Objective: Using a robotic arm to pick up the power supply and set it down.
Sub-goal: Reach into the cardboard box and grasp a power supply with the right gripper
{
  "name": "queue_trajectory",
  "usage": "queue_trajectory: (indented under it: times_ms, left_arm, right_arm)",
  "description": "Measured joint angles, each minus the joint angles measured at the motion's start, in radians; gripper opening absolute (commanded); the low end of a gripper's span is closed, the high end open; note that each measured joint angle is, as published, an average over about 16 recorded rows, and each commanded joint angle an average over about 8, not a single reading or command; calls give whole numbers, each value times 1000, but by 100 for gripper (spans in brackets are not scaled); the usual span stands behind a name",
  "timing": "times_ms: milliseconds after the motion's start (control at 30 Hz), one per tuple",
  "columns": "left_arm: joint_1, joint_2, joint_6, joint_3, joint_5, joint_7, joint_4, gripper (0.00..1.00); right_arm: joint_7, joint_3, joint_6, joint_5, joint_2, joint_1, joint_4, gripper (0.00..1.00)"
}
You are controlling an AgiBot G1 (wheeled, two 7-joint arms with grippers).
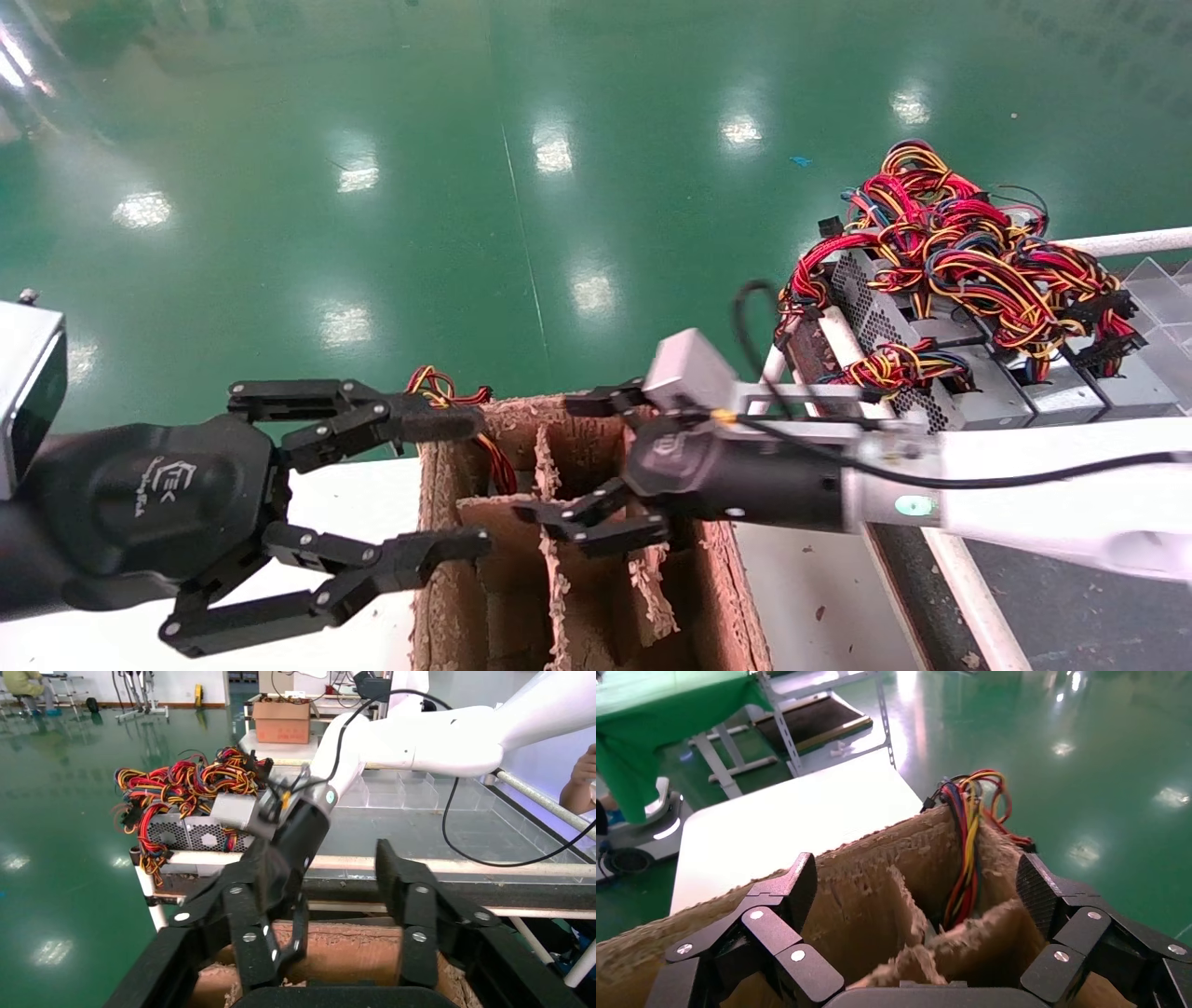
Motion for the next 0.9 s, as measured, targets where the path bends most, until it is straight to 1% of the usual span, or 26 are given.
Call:
queue_trajectory:
  times_ms: [233,367,667,900]
  left_arm:
    - [0,0,0,0,0,0,0,100]
    - [0,0,0,0,0,0,0,100]
    - [0,0,0,0,0,0,1,100]
    - [0,0,0,1,0,0,1,100]
  right_arm:
    - [-13,-33,75,-58,-110,37,-77,100]
    - [-21,-46,109,-81,-158,54,-118,100]
    - [-35,-62,156,-100,-212,68,-173,100]
    - [-40,-93,210,-82,-237,71,-201,100]
